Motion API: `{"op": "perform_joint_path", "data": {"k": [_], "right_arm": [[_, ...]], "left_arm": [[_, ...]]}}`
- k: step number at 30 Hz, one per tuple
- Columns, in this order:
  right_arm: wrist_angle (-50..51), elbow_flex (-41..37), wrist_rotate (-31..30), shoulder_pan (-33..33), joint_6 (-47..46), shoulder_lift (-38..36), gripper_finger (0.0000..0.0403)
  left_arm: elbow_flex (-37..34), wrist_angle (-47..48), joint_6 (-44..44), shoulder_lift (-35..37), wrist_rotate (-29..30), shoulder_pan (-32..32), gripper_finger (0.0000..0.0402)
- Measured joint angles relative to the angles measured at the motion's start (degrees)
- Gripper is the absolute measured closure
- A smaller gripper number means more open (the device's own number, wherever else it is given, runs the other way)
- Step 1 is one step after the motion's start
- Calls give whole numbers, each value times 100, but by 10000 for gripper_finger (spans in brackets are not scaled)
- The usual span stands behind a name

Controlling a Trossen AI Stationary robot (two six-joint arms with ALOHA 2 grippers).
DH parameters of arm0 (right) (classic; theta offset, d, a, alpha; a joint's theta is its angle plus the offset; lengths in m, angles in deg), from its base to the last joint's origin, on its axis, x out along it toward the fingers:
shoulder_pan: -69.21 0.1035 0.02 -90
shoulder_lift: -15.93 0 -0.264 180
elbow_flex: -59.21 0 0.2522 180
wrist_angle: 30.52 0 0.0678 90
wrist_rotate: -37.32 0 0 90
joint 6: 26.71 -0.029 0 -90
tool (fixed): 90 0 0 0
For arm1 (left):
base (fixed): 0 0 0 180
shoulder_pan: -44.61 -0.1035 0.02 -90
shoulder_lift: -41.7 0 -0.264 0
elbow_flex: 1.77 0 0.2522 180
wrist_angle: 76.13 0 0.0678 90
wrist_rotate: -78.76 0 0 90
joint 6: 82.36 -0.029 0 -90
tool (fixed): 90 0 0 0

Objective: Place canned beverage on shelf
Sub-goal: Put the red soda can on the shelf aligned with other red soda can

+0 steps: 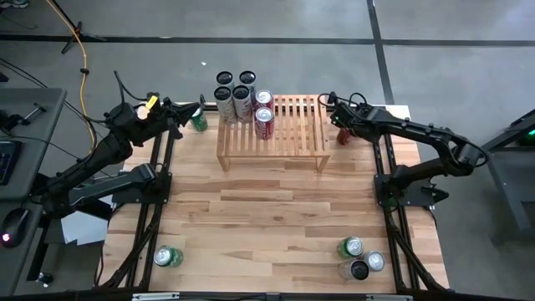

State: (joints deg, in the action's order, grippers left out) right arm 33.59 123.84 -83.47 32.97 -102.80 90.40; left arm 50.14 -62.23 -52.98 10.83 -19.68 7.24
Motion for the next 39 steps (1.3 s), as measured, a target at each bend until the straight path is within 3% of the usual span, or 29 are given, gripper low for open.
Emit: {"op": "perform_joint_path", "data": {"k": [7, 15, 22, 24, 34, 39], "right_arm": [[-173, 0, 424, -168, 221, 372, 30], [-175, -2, 376, -167, 261, 585, 33], [-105, 0, 366, -165, 348, 578, 117], [-51, 0, 388, -165, 506, 551, 118], [353, 2, 405, 112, 1132, -648, 118], [459, 509, 318, 327, 1688, -1302, 118]], "left_arm": [[-2, 1, 53, -82, 2, 0, 401], [-2, -4, 149, -79, 5, 0, 401], [-2, -4, 149, -79, 7, 0, 401], [-2, -4, 149, -79, 7, 0, 401], [-2, -40, 210, -79, 9, 0, 401], [-2, -49, 205, -81, 10, 0, 401]]}}
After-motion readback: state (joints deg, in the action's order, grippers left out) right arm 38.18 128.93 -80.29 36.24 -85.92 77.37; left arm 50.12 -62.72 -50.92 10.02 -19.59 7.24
